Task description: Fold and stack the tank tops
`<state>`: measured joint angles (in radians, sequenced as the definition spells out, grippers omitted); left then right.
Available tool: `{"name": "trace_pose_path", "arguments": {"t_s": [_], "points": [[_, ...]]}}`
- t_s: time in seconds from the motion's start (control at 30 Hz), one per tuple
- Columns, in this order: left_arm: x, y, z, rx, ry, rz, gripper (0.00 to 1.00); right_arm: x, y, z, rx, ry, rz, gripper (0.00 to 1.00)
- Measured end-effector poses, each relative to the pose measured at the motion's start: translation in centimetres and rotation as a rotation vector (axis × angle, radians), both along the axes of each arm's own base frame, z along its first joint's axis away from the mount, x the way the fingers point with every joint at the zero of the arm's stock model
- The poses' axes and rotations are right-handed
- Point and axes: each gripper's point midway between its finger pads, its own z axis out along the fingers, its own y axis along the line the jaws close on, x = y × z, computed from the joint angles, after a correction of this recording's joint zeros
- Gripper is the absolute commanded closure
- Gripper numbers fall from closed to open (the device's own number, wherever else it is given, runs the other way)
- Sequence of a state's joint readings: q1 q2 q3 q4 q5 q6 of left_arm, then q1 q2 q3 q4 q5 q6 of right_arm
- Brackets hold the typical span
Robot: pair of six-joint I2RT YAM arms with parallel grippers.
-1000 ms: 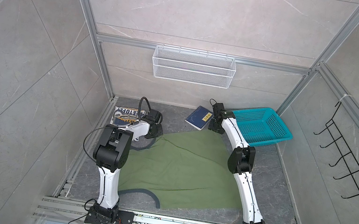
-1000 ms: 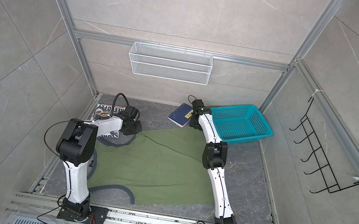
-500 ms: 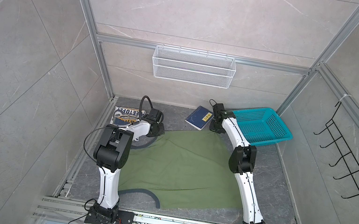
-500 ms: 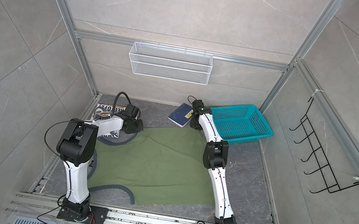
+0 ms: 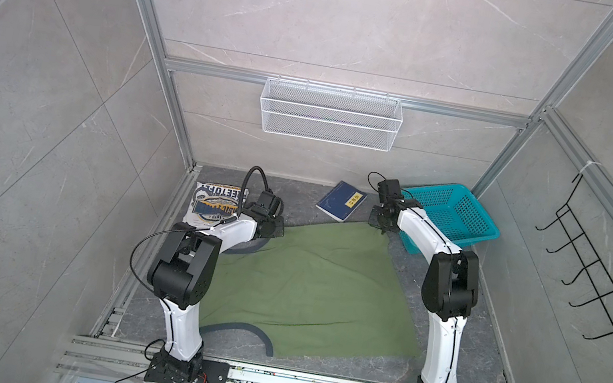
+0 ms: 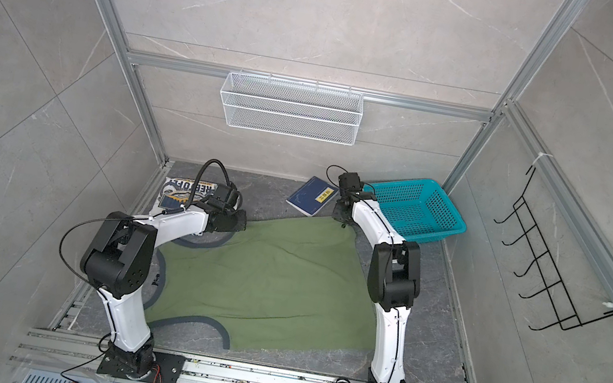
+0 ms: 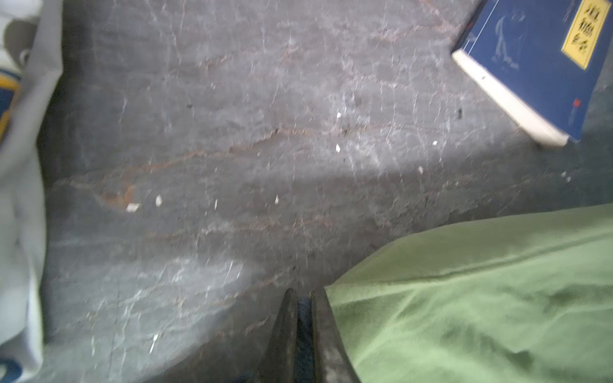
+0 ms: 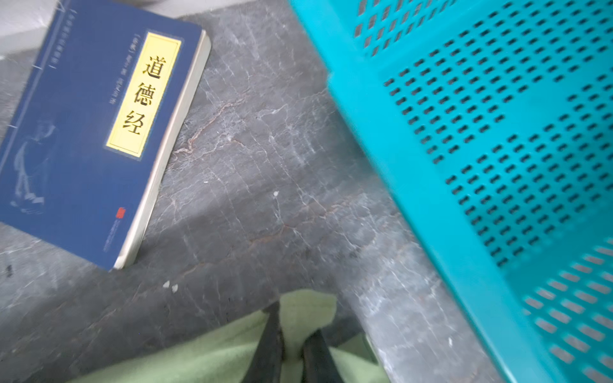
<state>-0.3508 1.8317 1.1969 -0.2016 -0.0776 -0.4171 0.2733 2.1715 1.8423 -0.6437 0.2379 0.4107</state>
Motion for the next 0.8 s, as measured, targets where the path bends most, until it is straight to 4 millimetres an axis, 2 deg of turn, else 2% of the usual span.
{"name": "trace_pose_path", "arguments": {"t_s": [0.13,0.27,0.43,0.63,0.8], "points": [[-2.3,0.1,0.5,0.008,-0.01,0.0,1.0,-1.8,-0.4,-0.5,0.007,-0.008,0.003,0.85],[-4.6,-0.3,2.1,-0.005,-0.048,-0.008,1.0,-3.8,-1.1,-1.0,0.009,-0.015,0.001,0.85],[-7.3,-1.0,3.5,-0.036,-0.084,-0.019,1.0,-5.4,-1.6,-0.4,0.024,-0.054,-0.005,0.85],[-10.9,-1.3,2.6,-0.06,-0.069,-0.045,0.98,-8.2,-2.2,-0.3,0.056,-0.081,-0.022,0.84],[-13.5,-1.6,1.8,-0.079,-0.051,-0.069,0.97,-12.0,-3.1,-1.6,0.077,-0.063,-0.051,0.82]]}}
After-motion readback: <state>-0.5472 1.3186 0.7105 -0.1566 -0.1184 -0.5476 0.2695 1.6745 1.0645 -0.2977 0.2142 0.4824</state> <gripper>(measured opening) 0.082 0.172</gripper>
